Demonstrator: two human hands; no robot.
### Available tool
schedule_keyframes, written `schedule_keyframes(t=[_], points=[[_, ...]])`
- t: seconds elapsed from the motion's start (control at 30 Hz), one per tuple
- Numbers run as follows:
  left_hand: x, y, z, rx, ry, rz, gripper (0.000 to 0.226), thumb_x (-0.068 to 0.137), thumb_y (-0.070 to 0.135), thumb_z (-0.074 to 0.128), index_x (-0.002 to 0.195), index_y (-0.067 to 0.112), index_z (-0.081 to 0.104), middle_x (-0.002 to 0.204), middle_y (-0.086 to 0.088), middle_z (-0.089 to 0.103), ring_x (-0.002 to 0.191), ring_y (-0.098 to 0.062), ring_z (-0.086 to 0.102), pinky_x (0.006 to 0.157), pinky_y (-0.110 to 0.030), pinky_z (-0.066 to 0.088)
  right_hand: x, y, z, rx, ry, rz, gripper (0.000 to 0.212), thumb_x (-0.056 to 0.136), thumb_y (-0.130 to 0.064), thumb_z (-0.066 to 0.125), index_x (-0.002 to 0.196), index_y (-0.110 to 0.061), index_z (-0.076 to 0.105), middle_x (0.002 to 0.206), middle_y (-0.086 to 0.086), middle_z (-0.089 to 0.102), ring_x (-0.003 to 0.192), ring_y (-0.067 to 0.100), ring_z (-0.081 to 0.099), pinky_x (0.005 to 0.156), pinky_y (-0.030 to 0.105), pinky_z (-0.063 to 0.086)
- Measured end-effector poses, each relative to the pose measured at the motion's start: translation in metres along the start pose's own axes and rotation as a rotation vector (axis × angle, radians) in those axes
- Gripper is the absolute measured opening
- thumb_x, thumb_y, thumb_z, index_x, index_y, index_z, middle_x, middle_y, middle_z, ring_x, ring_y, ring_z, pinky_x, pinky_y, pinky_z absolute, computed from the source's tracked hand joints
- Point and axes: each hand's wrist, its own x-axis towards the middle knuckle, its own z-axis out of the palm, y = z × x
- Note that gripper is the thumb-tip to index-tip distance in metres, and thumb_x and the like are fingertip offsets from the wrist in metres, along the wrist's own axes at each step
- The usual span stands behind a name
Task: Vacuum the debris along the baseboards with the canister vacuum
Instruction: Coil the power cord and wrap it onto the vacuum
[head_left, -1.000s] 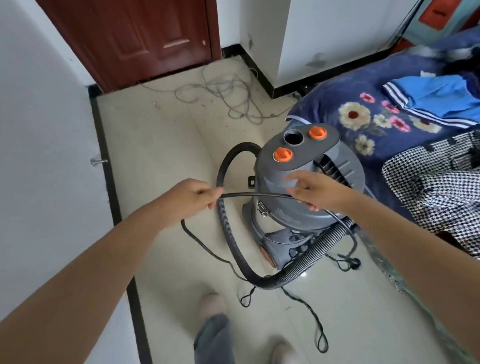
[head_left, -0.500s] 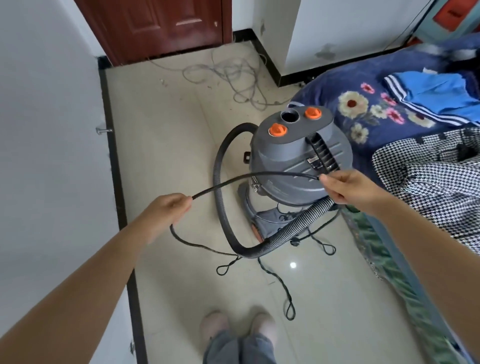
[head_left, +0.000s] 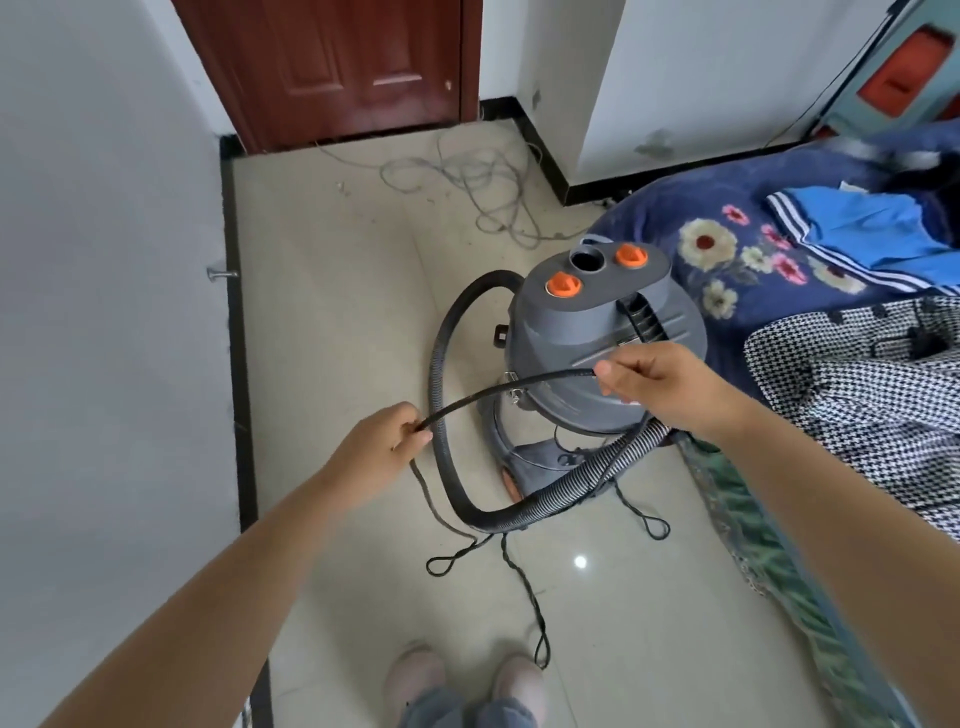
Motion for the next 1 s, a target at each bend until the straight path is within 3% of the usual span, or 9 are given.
schedule_keyframes(t=[0.13, 0.3, 0.4, 0.53, 0.6, 0.67, 0.77, 0.87, 1.0], points=[[-0.005, -0.005, 0.013, -0.052, 0.086, -0.033, 0.018, 0.099, 0.021, 0.038, 0.091, 0.006, 0.043, 0.077, -0.015, 0.057, 0.072, -0.028, 0.054, 0.066, -0.034, 0.039, -0.006, 0.013, 0.004, -0.04, -0.103, 0.114, 0.04, 0.096, -0.019, 0.046, 0.056, -0.013, 0.042, 0.055, 0.005, 0.04, 0.05, 0.01, 0.036, 0.056, 0.022, 0.032], [-0.007, 0.031, -0.014, -0.017, 0.093, 0.272, 0.02, 0.097, 0.014, 0.045, 0.086, -0.001, 0.052, 0.059, 0.001, 0.04, 0.054, -0.003, 0.041, 0.052, -0.015, 0.031, 0.012, -0.012, 0.028, -0.021, -0.331, 0.189, 0.029, 0.097, -0.028, 0.045, 0.074, -0.01, 0.05, 0.055, -0.007, 0.039, 0.048, 0.004, 0.038, 0.056, 0.02, 0.037], [-0.006, 0.043, -0.03, -0.209, 0.129, 0.272, 0.01, 0.093, 0.012, 0.054, 0.086, 0.01, 0.06, 0.062, 0.005, 0.046, 0.055, 0.0, 0.044, 0.054, -0.009, 0.034, 0.02, -0.02, 0.039, 0.292, -0.231, 0.143, 0.037, 0.096, -0.015, 0.049, 0.061, -0.013, 0.042, 0.051, -0.006, 0.031, 0.046, 0.007, 0.028, 0.053, 0.023, 0.027], [-0.01, 0.012, -0.009, -0.363, -0.215, -0.024, 0.015, 0.092, 0.017, 0.056, 0.078, 0.022, 0.059, 0.07, 0.006, 0.058, 0.065, 0.001, 0.054, 0.067, -0.013, 0.04, 0.025, -0.025, 0.042, 0.863, -0.041, 0.114, 0.039, 0.08, -0.015, 0.05, 0.043, -0.025, 0.042, 0.047, -0.01, 0.019, 0.041, 0.004, 0.021, 0.049, 0.019, 0.022], [-0.014, -0.012, 0.009, -0.321, -0.222, -0.106, 0.02, 0.095, 0.021, 0.051, 0.076, 0.02, 0.057, 0.076, 0.005, 0.06, 0.073, -0.003, 0.055, 0.07, -0.015, 0.038, 0.032, -0.022, 0.033, 0.947, 0.064, 0.134, 0.04, 0.078, -0.019, 0.049, 0.04, -0.026, 0.039, 0.05, -0.005, 0.013, 0.041, 0.007, 0.021, 0.052, 0.024, 0.022], [-0.013, -0.029, 0.017, -0.339, -0.075, -0.125, 0.027, 0.097, 0.026, 0.045, 0.071, 0.018, 0.051, 0.072, 0.004, 0.055, 0.066, 0.0, 0.05, 0.072, -0.017, 0.038, 0.034, -0.013, 0.019, 0.917, 0.11, 0.194, 0.041, 0.078, -0.021, 0.051, 0.04, -0.025, 0.036, 0.046, -0.008, 0.017, 0.04, 0.008, 0.021, 0.052, 0.026, 0.022], [-0.005, -0.026, 0.01, -0.435, 0.111, -0.137, 0.029, 0.095, 0.029, 0.044, 0.067, 0.019, 0.045, 0.062, 0.002, 0.043, 0.057, -0.012, 0.045, 0.071, -0.027, 0.044, 0.03, -0.004, 0.014, 0.737, -0.038, 0.292, 0.044, 0.087, -0.015, 0.055, 0.05, -0.018, 0.032, 0.044, -0.008, 0.024, 0.041, 0.01, 0.024, 0.048, 0.023, 0.025], [0.005, -0.001, -0.007, -0.474, 0.091, -0.017, 0.027, 0.083, 0.042, 0.042, 0.068, 0.02, 0.049, 0.054, 0.004, 0.038, 0.051, -0.012, 0.035, 0.06, -0.029, 0.038, 0.035, -0.016, 0.025, 0.526, -0.113, 0.317, 0.045, 0.098, -0.019, 0.044, 0.055, -0.016, 0.03, 0.045, -0.007, 0.021, 0.04, 0.008, 0.018, 0.043, 0.019, 0.016], [0.012, 0.008, -0.012, -0.56, 0.074, 0.015, 0.027, 0.098, 0.021, 0.043, 0.072, 0.014, 0.05, 0.059, -0.002, 0.043, 0.05, -0.008, 0.04, 0.061, -0.024, 0.035, 0.052, -0.037, 0.028, 0.673, -0.079, 0.257, 0.047, 0.099, -0.025, 0.039, 0.054, -0.014, 0.035, 0.039, -0.009, 0.02, 0.034, 0.005, 0.015, 0.045, 0.02, 0.009]])
